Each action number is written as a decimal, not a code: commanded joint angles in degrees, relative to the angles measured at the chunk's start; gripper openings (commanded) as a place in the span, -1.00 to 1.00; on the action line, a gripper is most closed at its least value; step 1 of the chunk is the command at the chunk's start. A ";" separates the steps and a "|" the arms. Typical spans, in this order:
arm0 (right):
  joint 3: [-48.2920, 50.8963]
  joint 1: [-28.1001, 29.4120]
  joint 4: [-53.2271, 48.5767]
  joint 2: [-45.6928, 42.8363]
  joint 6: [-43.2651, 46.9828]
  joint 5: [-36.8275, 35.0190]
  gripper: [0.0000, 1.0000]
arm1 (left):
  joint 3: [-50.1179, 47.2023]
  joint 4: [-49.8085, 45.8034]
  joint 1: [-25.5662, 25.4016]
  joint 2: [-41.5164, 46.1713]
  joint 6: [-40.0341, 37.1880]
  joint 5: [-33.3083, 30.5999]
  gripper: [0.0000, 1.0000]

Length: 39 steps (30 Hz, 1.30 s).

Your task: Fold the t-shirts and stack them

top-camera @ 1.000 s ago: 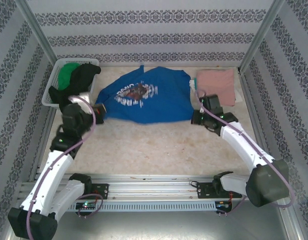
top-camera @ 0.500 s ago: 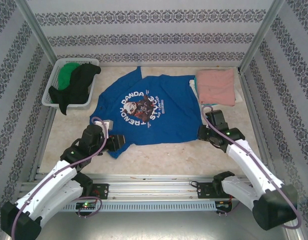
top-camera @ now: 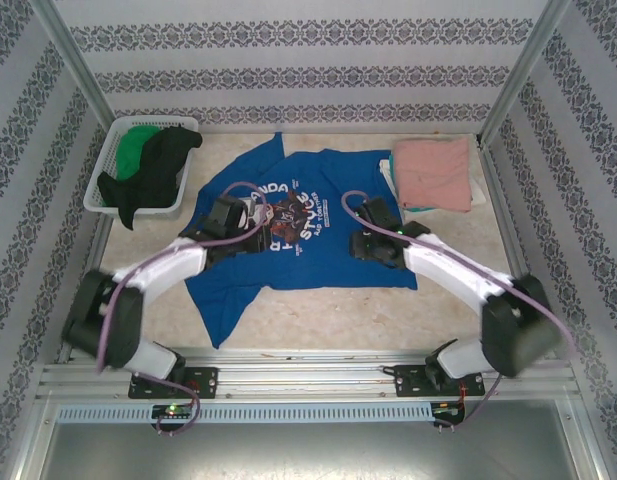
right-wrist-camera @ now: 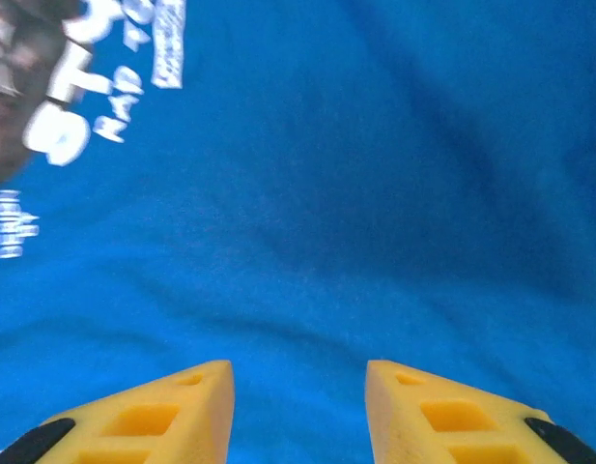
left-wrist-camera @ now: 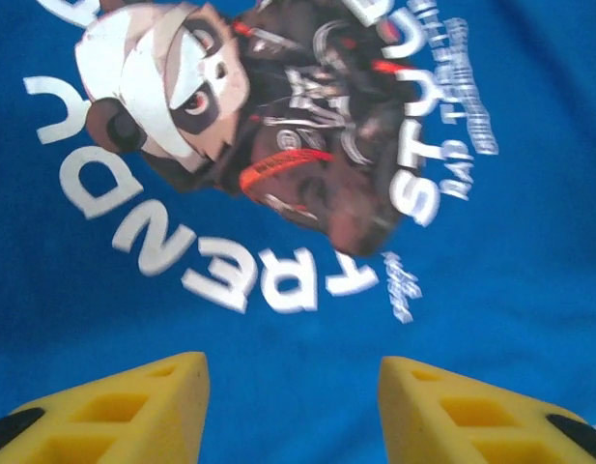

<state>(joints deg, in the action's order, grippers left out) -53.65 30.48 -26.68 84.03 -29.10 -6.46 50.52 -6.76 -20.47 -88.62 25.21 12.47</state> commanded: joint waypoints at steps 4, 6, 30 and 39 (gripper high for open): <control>1.98 -0.27 3.50 5.47 -4.49 0.36 -0.11 | 13.49 5.39 7.76 -18.56 -2.29 7.68 -0.12; 4.90 -0.87 4.44 4.98 -5.95 0.52 -0.11 | 18.53 3.11 9.03 -23.94 -3.19 8.52 -0.13; 4.45 0.29 8.22 10.26 -5.08 -0.50 -0.13 | -11.76 -2.82 4.68 7.77 1.51 3.27 -0.09; 10.45 -0.94 8.26 4.90 -4.85 -0.35 -0.13 | -17.66 -5.55 -2.55 11.74 4.40 3.82 -0.30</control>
<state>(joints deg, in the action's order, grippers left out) -45.30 30.26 -17.10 91.37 -33.28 -6.96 32.67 -9.76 -20.45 -78.94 27.79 17.10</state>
